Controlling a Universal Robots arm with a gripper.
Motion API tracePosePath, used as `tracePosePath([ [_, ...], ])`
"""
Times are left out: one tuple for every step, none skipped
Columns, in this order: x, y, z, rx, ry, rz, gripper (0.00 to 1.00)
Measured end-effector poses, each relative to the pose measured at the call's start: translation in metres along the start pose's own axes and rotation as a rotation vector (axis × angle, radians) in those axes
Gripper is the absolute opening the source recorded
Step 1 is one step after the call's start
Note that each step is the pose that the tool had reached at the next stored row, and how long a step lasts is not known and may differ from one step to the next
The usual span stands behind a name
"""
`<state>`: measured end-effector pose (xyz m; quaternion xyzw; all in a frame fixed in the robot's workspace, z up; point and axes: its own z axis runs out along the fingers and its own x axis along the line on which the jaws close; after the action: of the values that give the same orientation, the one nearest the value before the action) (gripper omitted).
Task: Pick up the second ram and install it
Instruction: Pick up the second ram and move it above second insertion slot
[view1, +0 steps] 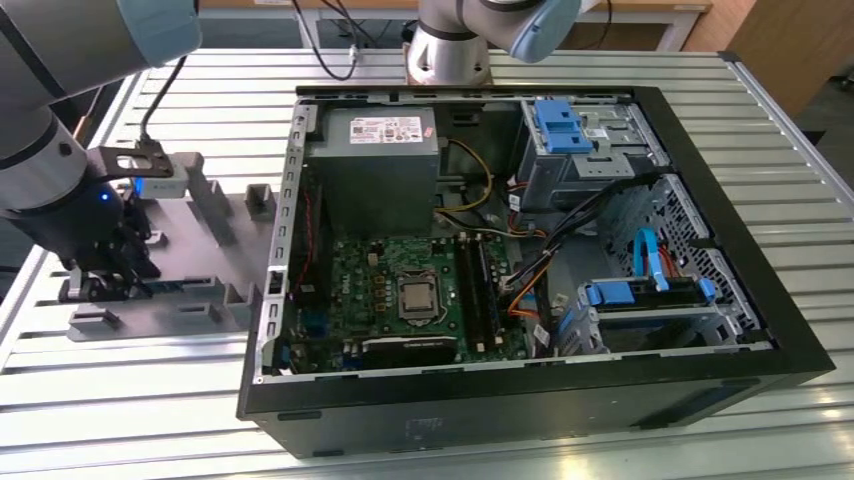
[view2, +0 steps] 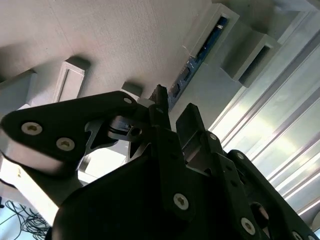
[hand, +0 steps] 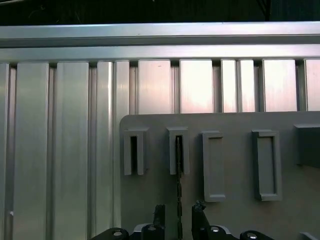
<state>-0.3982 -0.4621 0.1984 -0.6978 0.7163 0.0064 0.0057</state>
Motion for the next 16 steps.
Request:
tracePosePath([
  [0.0000, 0.0000, 0.0003, -0.0001, 0.0001, 0.000, 0.35],
  [0.0000, 0.0000, 0.0003, -0.0002, 0.0002, 0.000, 0.35],
  [0.0000, 0.0000, 0.0003, -0.0002, 0.0002, 0.000, 0.35],
  [0.0000, 0.0000, 0.0004, -0.0002, 0.0002, 0.000, 0.35],
  [0.0000, 0.0000, 0.0005, 0.0000, 0.0001, 0.000, 0.33],
  [0.0000, 0.0000, 0.0005, 0.0000, 0.0001, 0.000, 0.33],
  [0.0000, 0.0000, 0.0006, 0.0000, 0.0000, 0.000, 0.26],
  [0.0000, 0.0000, 0.0007, -0.0001, 0.0001, 0.000, 0.26],
  [0.0000, -0.0001, 0.0014, 0.0003, -0.0003, 0.000, 0.26],
  [0.0000, 0.0000, 0.0021, 0.0002, -0.0006, 0.000, 0.26],
  [0.0000, 0.0001, 0.0029, 0.0000, -0.0023, 0.000, 0.26],
  [0.0001, 0.0001, 0.0039, -0.0002, -0.0058, 0.000, 0.26],
  [0.0001, 0.0000, 0.0049, -0.0003, -0.0095, 0.000, 0.26],
  [0.0001, 0.0000, 0.0060, -0.0003, -0.0122, 0.000, 0.26],
  [0.0001, 0.0000, 0.0069, -0.0004, -0.0141, 0.000, 0.26],
  [0.0001, 0.0001, 0.0075, -0.0003, -0.0145, 0.000, 0.26],
])
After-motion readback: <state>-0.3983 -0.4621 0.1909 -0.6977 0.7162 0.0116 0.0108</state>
